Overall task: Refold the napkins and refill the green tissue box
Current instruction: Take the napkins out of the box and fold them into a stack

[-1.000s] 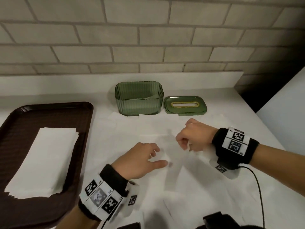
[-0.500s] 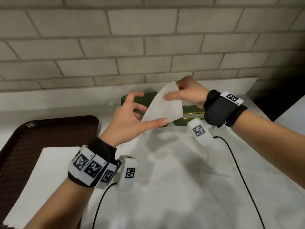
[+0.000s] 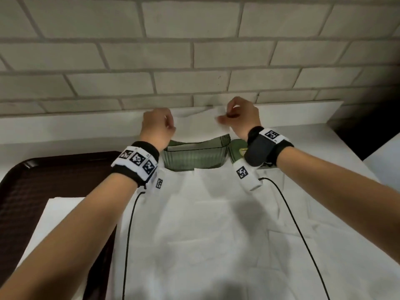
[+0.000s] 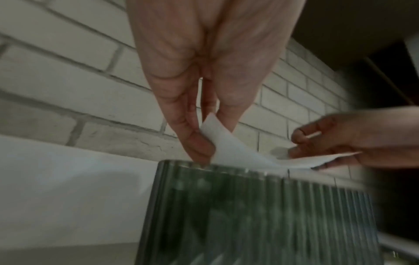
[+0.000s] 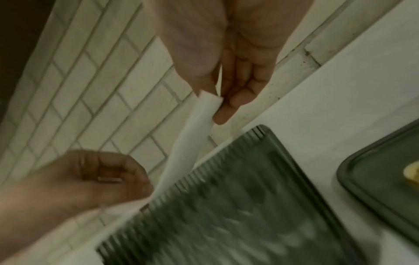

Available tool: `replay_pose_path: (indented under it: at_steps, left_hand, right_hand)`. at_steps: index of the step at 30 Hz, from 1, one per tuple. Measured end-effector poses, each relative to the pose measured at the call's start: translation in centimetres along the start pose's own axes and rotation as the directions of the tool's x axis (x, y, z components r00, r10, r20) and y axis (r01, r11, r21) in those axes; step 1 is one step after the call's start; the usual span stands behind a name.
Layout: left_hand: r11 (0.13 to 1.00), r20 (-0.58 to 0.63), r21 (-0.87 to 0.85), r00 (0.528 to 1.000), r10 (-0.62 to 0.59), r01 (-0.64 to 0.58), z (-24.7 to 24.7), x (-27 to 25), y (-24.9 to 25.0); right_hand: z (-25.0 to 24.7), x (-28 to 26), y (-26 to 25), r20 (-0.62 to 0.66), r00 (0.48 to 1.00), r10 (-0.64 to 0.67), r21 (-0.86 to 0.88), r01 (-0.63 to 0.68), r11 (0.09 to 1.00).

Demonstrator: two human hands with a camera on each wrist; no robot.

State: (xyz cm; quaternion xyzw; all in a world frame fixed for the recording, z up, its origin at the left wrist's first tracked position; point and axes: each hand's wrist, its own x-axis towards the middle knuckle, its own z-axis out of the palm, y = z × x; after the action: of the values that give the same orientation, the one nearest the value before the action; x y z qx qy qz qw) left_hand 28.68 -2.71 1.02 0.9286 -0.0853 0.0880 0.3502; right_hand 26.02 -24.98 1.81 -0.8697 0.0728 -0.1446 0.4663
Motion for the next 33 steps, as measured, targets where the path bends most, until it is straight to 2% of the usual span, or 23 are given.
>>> replay_pose_path:
  at_steps: [2,4,8,10,12,13,15,17,18,20,22,26,28,30,33]
  left_hand:
    - [0.981,0.104,0.192,0.994,-0.034,0.014,1.2,0.4,-0.5]
    - [0.945,0.200,0.327,0.977,-0.068,-0.001,1.7,0.4,-0.5]
    - [0.875,0.324,0.473,0.944,-0.063,-0.104,2.0,-0.6,0.5]
    - [0.868,0.340,0.480,0.939,-0.048,-0.129,2.0,-1.1,0.8]
    - [0.880,0.337,0.455,0.941,-0.028,-0.137,1.7,-1.6,0.7]
    - [0.876,0.329,0.458,0.944,-0.009,-0.151,1.4,-2.0,0.7]
    - [0.878,0.253,0.442,0.965,0.074,-0.183,0.8,-3.2,0.4]
    - [0.908,0.147,0.362,0.975,0.165,-0.209,0.2,-4.8,0.4]
    - [0.921,0.127,0.323,0.974,0.186,-0.218,0.0,-5.8,0.4]
    - [0.932,0.158,0.267,0.965,0.210,-0.246,0.0,-7.8,0.3]
    - [0.937,0.242,0.209,0.943,0.228,-0.280,0.4,-9.4,0.0]
    - [0.947,0.415,0.130,0.883,0.218,-0.294,2.0,-11.5,-0.3]
    - [0.940,0.486,0.132,0.847,0.215,-0.314,2.7,-12.2,0.2]
    - [0.929,0.513,0.143,0.828,0.226,-0.342,3.2,-12.7,1.0]
    - [0.889,0.427,0.210,0.856,0.290,-0.406,2.9,-12.7,2.2]
  right_hand:
    - [1.0,0.1,0.3,0.065,0.997,-0.048,-0.146,0.057,0.988]
    - [1.4,0.3,0.5,0.197,0.979,-0.060,-0.303,0.119,0.945]
    - [1.7,0.2,0.1,0.414,0.910,-0.003,-0.529,0.243,0.813]
    - [1.5,-0.3,-0.6,0.444,0.895,-0.026,-0.570,0.305,0.763]
    - [0.9,-1.4,-1.3,0.402,0.901,-0.164,-0.568,0.386,0.727]
    - [0.4,-2.4,-1.6,0.383,0.894,-0.231,-0.538,0.420,0.731]
    - [-0.1,-4.9,-1.8,0.441,0.861,-0.252,-0.467,0.460,0.755]
    - [0.0,-7.7,-0.9,0.597,0.793,-0.122,-0.474,0.470,0.744]
    - [0.2,-8.9,-0.1,0.664,0.747,-0.029,-0.517,0.487,0.704]
    - [0.8,-10.5,1.7,0.729,0.669,0.144,-0.613,0.545,0.572]
    - [1.1,-11.1,3.0,0.728,0.642,0.241,-0.664,0.574,0.479]
    - [1.6,-11.2,3.4,0.738,0.646,0.196,-0.659,0.628,0.413]
    - [1.5,-11.2,3.1,0.727,0.666,0.168,-0.669,0.631,0.393]
    - [0.9,-11.0,2.3,0.715,0.691,0.110,-0.663,0.619,0.421]
    - [-0.8,-10.4,-0.3,0.656,0.751,-0.073,-0.606,0.581,0.543]
